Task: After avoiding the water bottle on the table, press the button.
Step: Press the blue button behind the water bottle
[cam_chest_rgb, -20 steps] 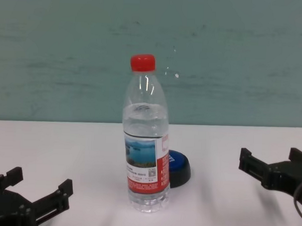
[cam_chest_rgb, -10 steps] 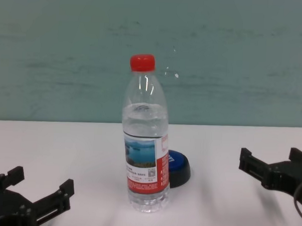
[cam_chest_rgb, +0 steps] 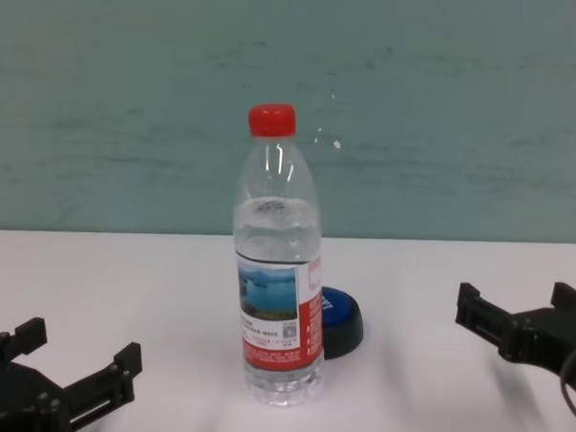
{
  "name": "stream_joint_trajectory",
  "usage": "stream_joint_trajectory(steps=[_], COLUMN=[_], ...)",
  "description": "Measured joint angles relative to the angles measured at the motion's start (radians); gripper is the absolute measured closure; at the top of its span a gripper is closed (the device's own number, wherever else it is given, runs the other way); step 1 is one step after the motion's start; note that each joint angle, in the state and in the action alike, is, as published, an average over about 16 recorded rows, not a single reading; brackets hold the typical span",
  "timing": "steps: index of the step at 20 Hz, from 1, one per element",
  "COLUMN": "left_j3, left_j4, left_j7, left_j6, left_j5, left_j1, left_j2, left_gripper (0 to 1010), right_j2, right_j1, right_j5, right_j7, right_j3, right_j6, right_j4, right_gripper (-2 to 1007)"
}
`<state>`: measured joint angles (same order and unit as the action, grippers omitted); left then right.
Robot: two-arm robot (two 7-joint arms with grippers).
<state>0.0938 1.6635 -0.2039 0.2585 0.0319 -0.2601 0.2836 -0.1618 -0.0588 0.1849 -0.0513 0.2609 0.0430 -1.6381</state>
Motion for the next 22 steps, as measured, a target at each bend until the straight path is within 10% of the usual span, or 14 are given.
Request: stream_joint_trajectory(steps=[8,22], left_j3=[0.0,0.0], left_j4=[0.0,0.0], left_j7=[0.0,0.0], left_j6=[0.001,0.001], left_j5=[0.0,0.0], left_j1=[0.0,0.0], left_j2=[0.0,0.0], left_gripper=[10,10], right_j2=[-0.033,-0.14], right_j1=[-0.012,0.005], right_j5=[0.007,0.112], right_j7=[0.07,0.313], right_j3=[-0.021,-0.094], right_j6=[-0.001,-0.027], right_j4=[-0.033,-0.044], right_gripper=[1,1])
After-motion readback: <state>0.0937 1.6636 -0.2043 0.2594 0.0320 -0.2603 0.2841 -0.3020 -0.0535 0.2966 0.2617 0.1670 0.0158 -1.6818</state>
